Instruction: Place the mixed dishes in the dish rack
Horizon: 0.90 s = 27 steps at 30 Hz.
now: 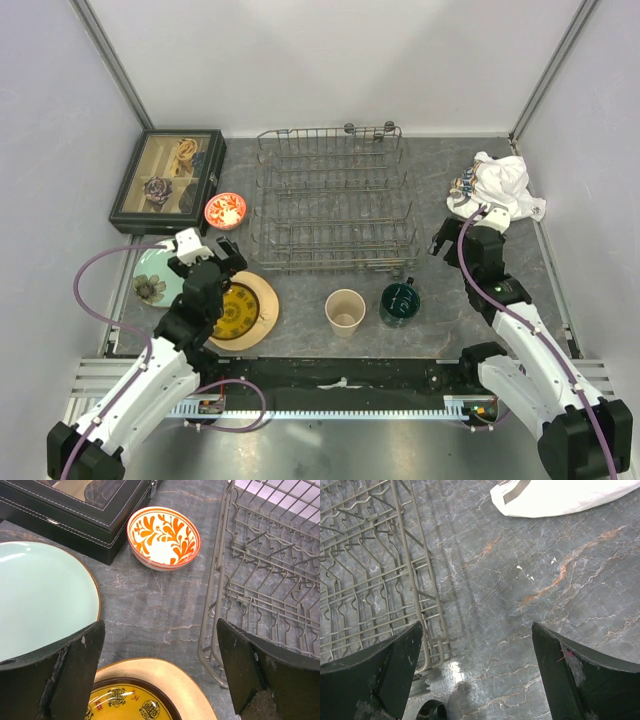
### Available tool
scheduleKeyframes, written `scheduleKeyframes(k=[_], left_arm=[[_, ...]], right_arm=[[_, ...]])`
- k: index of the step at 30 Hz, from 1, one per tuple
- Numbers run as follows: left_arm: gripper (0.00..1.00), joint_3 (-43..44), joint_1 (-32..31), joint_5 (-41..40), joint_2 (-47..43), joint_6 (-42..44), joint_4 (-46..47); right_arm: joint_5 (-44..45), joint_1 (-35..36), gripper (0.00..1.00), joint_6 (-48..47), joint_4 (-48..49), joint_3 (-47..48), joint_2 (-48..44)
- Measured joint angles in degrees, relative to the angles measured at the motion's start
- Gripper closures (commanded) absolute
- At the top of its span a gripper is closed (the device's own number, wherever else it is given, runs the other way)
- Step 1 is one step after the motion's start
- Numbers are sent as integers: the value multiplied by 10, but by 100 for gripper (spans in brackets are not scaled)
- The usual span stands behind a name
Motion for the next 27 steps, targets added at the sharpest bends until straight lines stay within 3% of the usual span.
scheduleKeyframes(k=[8,14,27], left_arm=[[1,9,0,3,-24,-3,-13],[1,16,0,50,-87,24,-35],[3,159,0,92,-71,17,-100]], right_arm=[[0,0,2,-1,-2,9,6],[3,0,2,-3,-3,10,4],[83,0,2,36,-71,83,-7]])
